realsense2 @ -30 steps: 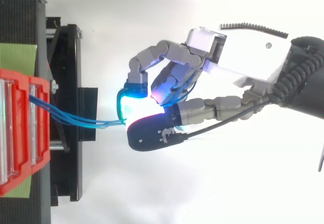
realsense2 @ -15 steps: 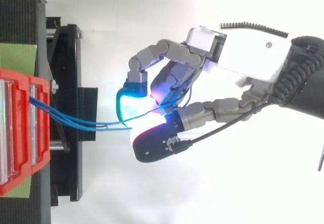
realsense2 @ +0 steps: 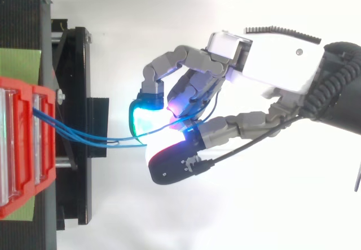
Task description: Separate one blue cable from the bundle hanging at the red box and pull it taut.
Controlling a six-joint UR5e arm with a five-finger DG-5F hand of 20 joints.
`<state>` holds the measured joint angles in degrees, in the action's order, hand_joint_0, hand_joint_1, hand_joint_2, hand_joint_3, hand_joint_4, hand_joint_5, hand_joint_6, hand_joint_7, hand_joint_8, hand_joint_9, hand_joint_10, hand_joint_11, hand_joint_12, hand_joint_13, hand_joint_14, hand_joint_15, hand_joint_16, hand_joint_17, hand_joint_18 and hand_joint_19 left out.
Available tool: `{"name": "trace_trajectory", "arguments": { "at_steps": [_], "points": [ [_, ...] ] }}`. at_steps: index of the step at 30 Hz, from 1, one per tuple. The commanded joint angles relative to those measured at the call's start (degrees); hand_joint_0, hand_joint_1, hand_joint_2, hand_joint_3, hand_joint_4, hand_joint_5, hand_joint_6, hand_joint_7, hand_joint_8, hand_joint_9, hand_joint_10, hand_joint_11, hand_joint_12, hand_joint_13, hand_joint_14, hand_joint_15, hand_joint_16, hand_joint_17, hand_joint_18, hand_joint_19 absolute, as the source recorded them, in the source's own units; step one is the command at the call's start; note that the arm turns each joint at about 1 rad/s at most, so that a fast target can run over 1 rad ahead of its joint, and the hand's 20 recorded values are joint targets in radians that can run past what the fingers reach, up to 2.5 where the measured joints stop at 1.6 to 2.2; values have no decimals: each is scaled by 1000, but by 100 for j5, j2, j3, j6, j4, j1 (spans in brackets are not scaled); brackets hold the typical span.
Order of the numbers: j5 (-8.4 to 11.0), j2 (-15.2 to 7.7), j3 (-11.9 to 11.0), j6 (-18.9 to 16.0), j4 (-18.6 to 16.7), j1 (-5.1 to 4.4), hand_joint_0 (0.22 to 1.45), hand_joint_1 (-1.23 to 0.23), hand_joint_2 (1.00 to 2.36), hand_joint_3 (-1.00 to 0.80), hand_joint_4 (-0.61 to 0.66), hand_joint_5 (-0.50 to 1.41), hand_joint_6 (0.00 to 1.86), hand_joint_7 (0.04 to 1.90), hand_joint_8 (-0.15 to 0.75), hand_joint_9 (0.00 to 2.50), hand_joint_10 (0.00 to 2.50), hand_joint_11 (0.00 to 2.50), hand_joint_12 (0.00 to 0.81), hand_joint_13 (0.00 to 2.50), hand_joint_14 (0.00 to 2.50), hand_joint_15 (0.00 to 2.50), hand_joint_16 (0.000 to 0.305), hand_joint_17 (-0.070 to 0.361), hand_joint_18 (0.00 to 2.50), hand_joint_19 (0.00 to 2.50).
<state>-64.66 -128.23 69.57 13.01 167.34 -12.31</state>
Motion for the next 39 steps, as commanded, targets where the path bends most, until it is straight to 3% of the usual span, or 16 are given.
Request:
{"name": "trace_trajectory", "arguments": {
  "at_steps": [1, 8, 16, 23, 28, 39],
  "points": [
    [6, 0, 4, 0, 0, 0, 719, -864, 1000, -500, 111, -234, 883, 1007, 245, 1113, 14, 1538, 312, 1299, 24, 1413, 52, 118, 659, 543],
    [-3, 9, 4, -18, 0, 18, 615, -863, 1000, -500, 110, -222, 870, 998, 260, 1102, 18, 1456, 361, 1054, 30, 1133, 51, 116, 602, 528],
    [-12, 9, -5, -79, 27, 18, 503, -710, 1000, -500, 137, -204, 844, 1010, 306, 1073, 22, 1253, 405, 833, 25, 768, 56, 126, 575, 507],
    [-20, 9, 4, -167, 35, 27, 485, -680, 1000, -500, 140, -202, 840, 1021, 314, 1073, 22, 1230, 415, 812, 26, 737, 58, 130, 572, 525],
    [-29, 9, 4, -185, 97, 36, 608, -638, 1000, -495, 107, -195, 832, 1080, 284, 1077, 26, 1252, 382, 809, 27, 749, 52, 117, 531, 546],
    [-38, 9, -5, -185, 106, 27, 624, -737, 1023, -234, 50, -200, 877, 1125, 291, 1090, 25, 1277, 384, 823, 28, 760, 52, 118, 540, 535]
  ]
}}
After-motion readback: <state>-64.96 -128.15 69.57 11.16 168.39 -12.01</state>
